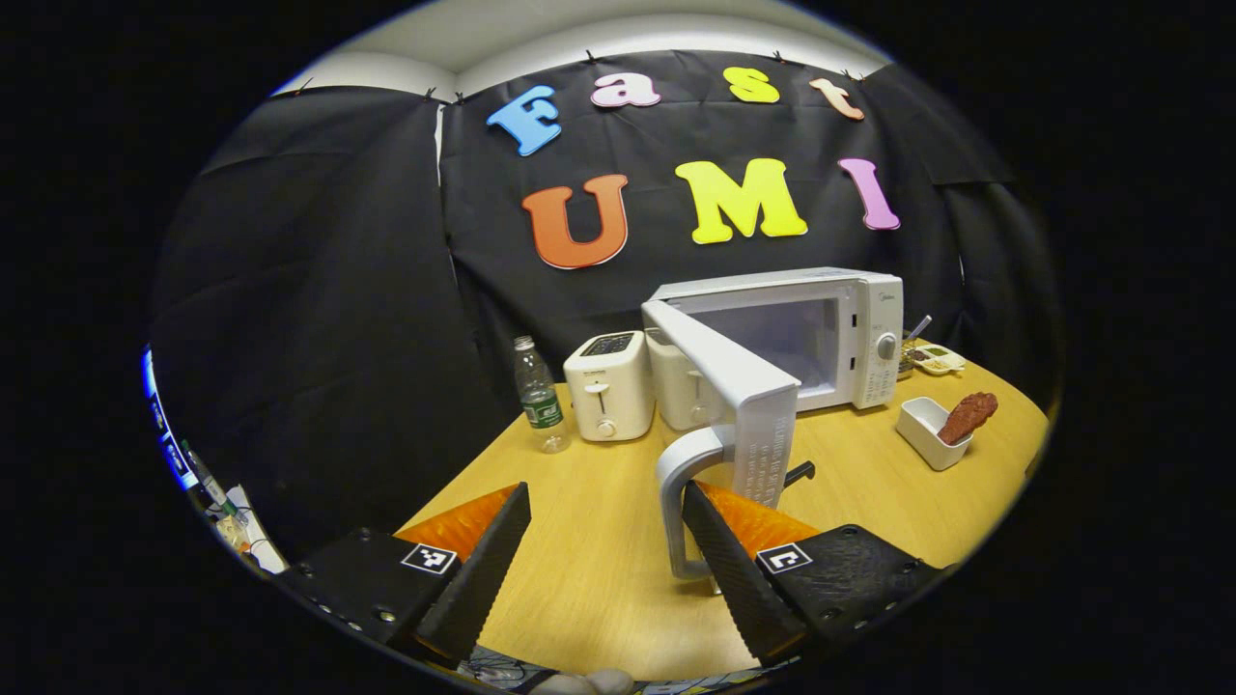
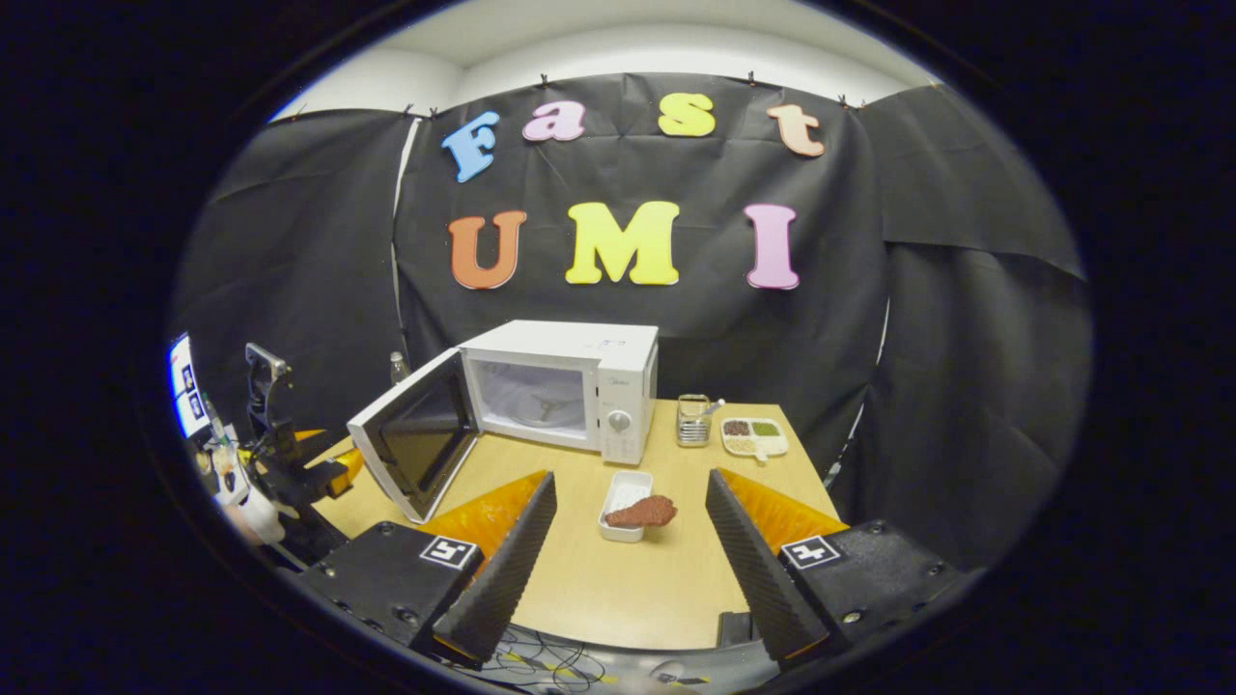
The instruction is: Open the microwave oven with the left hand, put the food in, and close the microwave oven.
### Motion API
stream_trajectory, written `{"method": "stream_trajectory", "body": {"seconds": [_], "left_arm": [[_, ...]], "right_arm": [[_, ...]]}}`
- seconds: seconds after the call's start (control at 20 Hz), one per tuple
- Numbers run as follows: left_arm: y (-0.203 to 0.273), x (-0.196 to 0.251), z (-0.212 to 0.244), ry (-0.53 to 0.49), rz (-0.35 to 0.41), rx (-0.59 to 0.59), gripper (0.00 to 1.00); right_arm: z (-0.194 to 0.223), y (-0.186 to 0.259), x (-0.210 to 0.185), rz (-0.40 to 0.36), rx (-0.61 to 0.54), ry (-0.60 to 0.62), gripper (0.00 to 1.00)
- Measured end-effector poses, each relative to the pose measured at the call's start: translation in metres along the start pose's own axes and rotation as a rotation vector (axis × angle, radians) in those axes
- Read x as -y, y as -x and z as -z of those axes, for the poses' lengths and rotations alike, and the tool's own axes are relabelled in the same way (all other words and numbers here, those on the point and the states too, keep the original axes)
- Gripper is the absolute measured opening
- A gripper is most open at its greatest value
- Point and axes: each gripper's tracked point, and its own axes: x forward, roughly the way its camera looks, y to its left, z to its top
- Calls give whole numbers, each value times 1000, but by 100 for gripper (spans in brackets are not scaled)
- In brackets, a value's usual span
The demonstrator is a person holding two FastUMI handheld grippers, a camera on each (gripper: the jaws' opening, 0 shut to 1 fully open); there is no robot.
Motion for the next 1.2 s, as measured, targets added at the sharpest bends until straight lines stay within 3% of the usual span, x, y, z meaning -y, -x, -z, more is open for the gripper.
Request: {"method": "stream_trajectory", "body": {"seconds": [0.35,0.55,0.6,0.65,0.7,0.75,0.8,0.85,0.9,0.95,1.0,1.05,1.1,1.15,1.2], "left_arm": [[38,-23,-5,28,-29,-8,97],[58,1,-22,70,-12,-8,97],[61,9,-27,81,-8,-6,97],[62,16,-31,89,-7,-8,97],[60,23,-34,90,-10,-14,97],[59,30,-37,89,-15,-19,97],[56,38,-42,87,-17,-19,97],[54,44,-45,87,-17,-25,97],[52,51,-49,84,-19,-28,97],[49,56,-53,82,-21,-30,97],[48,64,-56,84,-20,-35,97],[47,68,-62,81,-24,-32,97],[47,74,-67,81,-24,-29,97],[46,80,-71,85,-25,-26,100],[45,86,-76,92,-28,-23,97]], "right_arm": [[47,-62,14,-34,-98,-48,99],[80,-123,35,-65,-188,-132,99],[90,-138,43,-67,-214,-140,91],[98,-154,49,-75,-236,-155,99],[105,-166,53,-89,-262,-174,98],[113,-178,55,-111,-288,-199,87],[120,-190,56,-127,-312,-222,95],[126,-202,59,-138,-337,-240,83],[132,-212,62,-152,-361,-252,94],[137,-222,62,-172,-381,-262,82],[142,-231,62,-190,-404,-271,81],[148,-239,59,-212,-430,-279,93],[154,-244,57,-234,-455,-291,80],[159,-248,54,-256,-482,-305,80],[163,-251,51,-273,-501,-314,77]]}}
